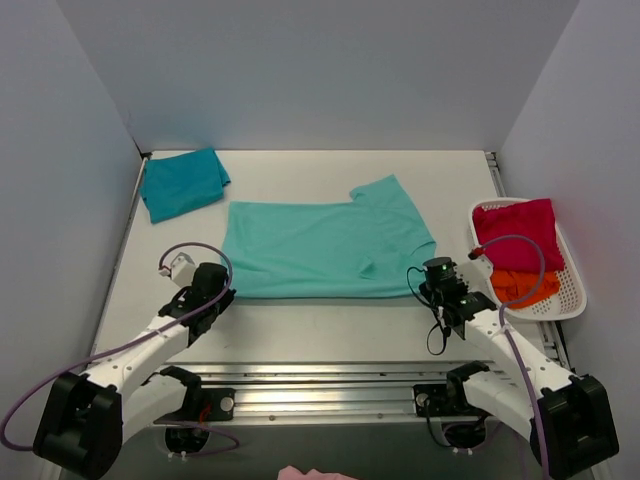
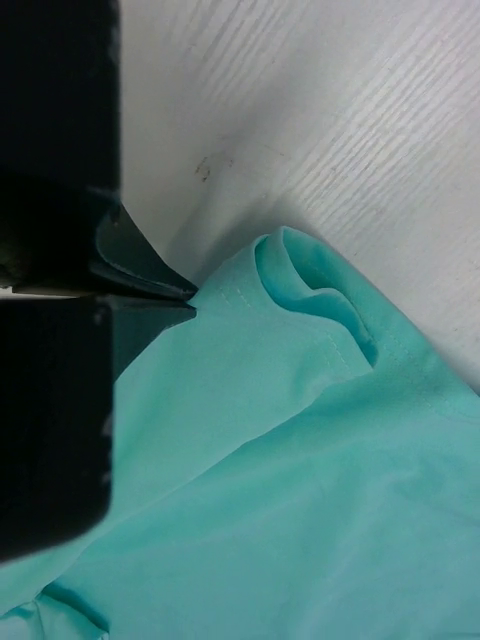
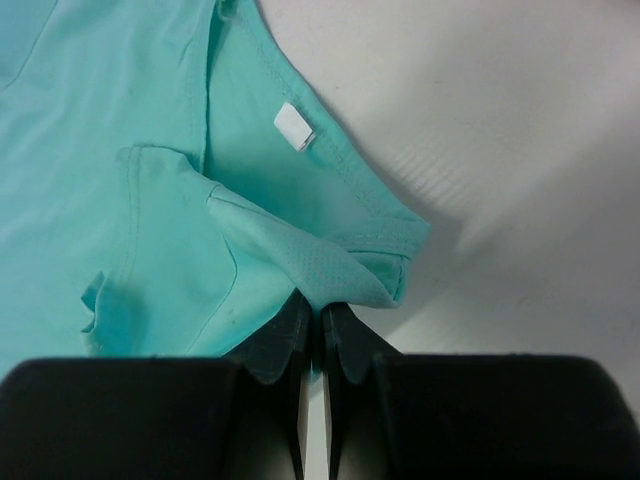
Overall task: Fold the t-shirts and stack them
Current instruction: Fold the flattened tshirt in 1/3 of the way, then grap the side of the flattened tshirt furthest away from the robot with both arms
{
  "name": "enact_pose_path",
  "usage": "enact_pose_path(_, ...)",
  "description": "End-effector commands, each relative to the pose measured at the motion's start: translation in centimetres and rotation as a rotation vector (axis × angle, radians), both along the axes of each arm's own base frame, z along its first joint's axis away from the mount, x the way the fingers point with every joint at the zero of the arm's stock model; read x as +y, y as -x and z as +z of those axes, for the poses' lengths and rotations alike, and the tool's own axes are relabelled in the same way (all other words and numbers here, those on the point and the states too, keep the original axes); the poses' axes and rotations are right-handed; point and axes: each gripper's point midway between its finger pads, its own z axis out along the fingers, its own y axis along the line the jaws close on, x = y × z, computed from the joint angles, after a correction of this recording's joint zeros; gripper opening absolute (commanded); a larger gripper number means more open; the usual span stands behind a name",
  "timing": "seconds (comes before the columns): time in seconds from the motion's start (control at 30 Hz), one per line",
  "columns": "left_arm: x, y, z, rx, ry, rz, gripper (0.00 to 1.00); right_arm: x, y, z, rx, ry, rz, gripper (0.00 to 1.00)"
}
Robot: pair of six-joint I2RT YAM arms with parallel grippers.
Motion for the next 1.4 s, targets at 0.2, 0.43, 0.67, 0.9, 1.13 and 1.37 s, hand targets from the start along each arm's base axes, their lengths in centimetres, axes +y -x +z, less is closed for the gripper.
enact_pose_path(0.2, 0.6, 2.7, 1.6, -0.014, -0.023, 0.023, 0.84, -1.7, 2.4, 1.5, -0.003, 0.034, -0.035, 0.96)
enact_pose_path(0.43, 0.8, 2.2, 7.2, -0.117, -0.019, 0.015, 0.97, -2.0, 1.1, 7.6, -0.146, 0.032, -0.052, 1.00)
enact_pose_path(0.67, 0.5, -4.9, 15.3, -0.386, -0.105, -0.004, 0.95, 1.9, -9.3, 14.7, -0.300, 0.077, 0.085, 1.00)
enact_pose_path(0.9, 0.0, -15.8, 15.6, -0.365, -0.149, -0.175, 0.94, 6.9, -21.7, 14.0, -0.294, 0.077, 0.221, 0.99)
enact_pose_path(1.13, -0.6, -21.7, 15.2, -0.402, -0.160, -0.296, 0.96, 7.0, -31.5, 9.4, -0.211, 0.157, 0.258, 0.96)
enact_pose_path(1.37, -1.4, -24.5, 12.0, -0.377, -0.138, -0.362, 0.97, 4.0, -37.7, 5.3, -0.159, 0.159, 0.227, 0.93)
